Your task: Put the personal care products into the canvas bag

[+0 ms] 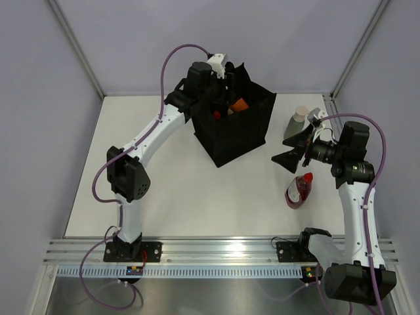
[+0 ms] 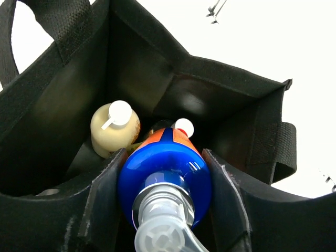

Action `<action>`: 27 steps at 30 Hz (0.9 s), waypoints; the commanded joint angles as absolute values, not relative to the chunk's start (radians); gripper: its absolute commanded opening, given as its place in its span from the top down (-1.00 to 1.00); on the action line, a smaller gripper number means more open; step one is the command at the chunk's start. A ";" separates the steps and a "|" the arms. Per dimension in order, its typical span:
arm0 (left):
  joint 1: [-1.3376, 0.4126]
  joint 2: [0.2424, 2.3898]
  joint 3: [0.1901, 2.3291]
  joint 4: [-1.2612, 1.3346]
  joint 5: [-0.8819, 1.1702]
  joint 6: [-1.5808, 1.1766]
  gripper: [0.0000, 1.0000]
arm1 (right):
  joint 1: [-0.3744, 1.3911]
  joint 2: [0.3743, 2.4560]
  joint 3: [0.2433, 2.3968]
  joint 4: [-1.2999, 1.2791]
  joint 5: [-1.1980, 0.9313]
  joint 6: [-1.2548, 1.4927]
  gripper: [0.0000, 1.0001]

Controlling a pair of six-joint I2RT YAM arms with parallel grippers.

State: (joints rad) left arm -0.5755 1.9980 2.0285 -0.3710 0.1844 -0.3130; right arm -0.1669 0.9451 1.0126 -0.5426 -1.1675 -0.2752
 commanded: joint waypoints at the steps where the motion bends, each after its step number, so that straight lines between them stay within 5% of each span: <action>1: -0.580 2.022 2.057 -0.342 0.219 -0.282 -0.27 | -0.176 0.951 1.011 -0.518 -1.164 -0.293 -0.99; 14: -0.578 2.020 2.082 -0.310 0.305 -0.296 -0.97 | -0.184 0.957 1.009 -0.525 -1.158 -0.299 -0.99; 27: -0.566 1.844 2.163 -0.341 0.132 -0.169 -0.98 | -0.193 0.968 1.005 -0.525 -1.160 -0.305 -0.99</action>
